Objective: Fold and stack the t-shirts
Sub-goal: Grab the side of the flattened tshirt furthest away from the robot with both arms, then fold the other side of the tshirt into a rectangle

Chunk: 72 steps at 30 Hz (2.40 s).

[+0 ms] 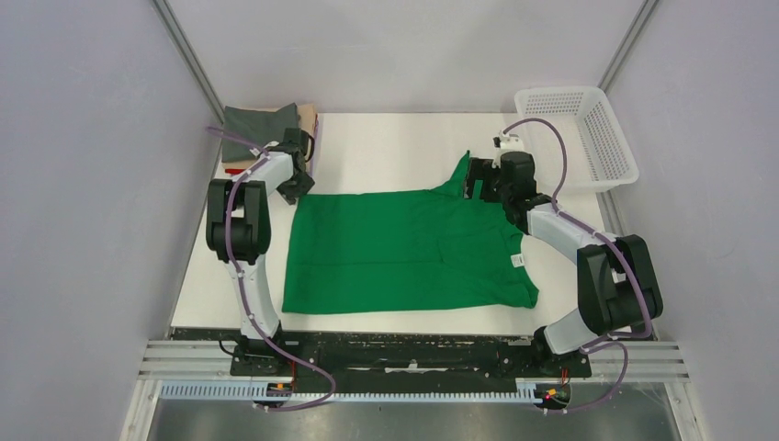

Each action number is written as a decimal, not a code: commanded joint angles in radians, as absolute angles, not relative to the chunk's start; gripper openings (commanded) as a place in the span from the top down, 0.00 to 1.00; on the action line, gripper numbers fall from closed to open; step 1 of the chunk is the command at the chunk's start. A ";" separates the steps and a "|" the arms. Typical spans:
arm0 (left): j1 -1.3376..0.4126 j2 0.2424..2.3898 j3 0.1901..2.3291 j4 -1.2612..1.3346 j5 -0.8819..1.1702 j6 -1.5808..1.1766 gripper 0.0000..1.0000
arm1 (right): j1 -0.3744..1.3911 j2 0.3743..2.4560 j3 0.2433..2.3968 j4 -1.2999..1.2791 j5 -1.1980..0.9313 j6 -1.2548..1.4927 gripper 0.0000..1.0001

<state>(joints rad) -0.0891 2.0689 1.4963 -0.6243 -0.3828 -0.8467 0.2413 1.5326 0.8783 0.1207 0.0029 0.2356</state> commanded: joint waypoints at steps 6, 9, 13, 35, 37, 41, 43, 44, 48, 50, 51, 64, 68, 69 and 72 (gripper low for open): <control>-0.142 2.090 1.512 -0.714 -0.324 -0.848 0.58 | 0.241 1.596 0.995 0.067 0.188 0.198 0.01; -0.144 2.108 1.537 -0.731 -0.326 -0.846 0.78 | 0.240 1.666 1.076 0.041 0.193 0.194 0.01; -0.144 2.097 1.555 -0.745 -0.359 -0.833 0.98 | 0.248 1.794 1.203 0.035 0.164 0.202 0.01; -0.147 1.957 1.517 -0.758 -0.413 -0.827 0.98 | 0.250 2.270 1.670 0.006 0.203 0.258 0.56; -0.149 1.955 1.519 -0.758 -0.414 -0.827 0.98 | 0.250 2.269 1.661 0.008 0.199 0.264 0.65; -0.152 1.951 1.524 -0.759 -0.418 -0.827 0.98 | 0.250 2.264 1.649 0.002 0.205 0.271 0.85; -0.154 1.943 1.521 -0.757 -0.426 -0.828 0.98 | 0.251 2.244 1.644 0.002 0.209 0.272 1.00; -0.155 1.935 1.517 -0.758 -0.429 -0.831 0.98 | 0.252 2.225 1.636 0.002 0.209 0.270 1.00; -0.164 1.894 1.484 -0.741 -0.435 -0.829 0.98 | 0.253 2.084 1.537 0.002 0.226 0.254 1.00; -0.177 1.857 1.443 -0.706 -0.435 -0.819 0.98 | 0.254 1.987 1.440 0.002 0.211 0.248 1.00; -0.185 1.835 1.421 -0.692 -0.438 -0.818 0.98 | 0.258 1.933 1.393 0.002 0.212 0.243 1.00; -0.232 1.541 1.148 -0.664 -0.524 -0.868 0.98 | 0.262 1.407 1.028 -0.364 0.211 0.259 1.00; -0.235 1.482 1.094 -0.652 -0.522 -0.867 0.98 | 0.266 1.307 1.002 -0.513 0.175 0.250 1.00; -0.237 1.469 1.079 -0.647 -0.520 -0.867 0.98 | 0.270 1.285 0.993 -0.541 0.167 0.249 1.00; -0.246 1.425 1.036 -0.646 -0.525 -0.872 0.98 | 0.276 1.219 0.975 -0.622 0.126 0.258 1.00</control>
<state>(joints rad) -0.2337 1.4956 1.0798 -0.6773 -0.4713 -0.8452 0.2642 1.3136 0.9924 -0.4664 0.1814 0.2531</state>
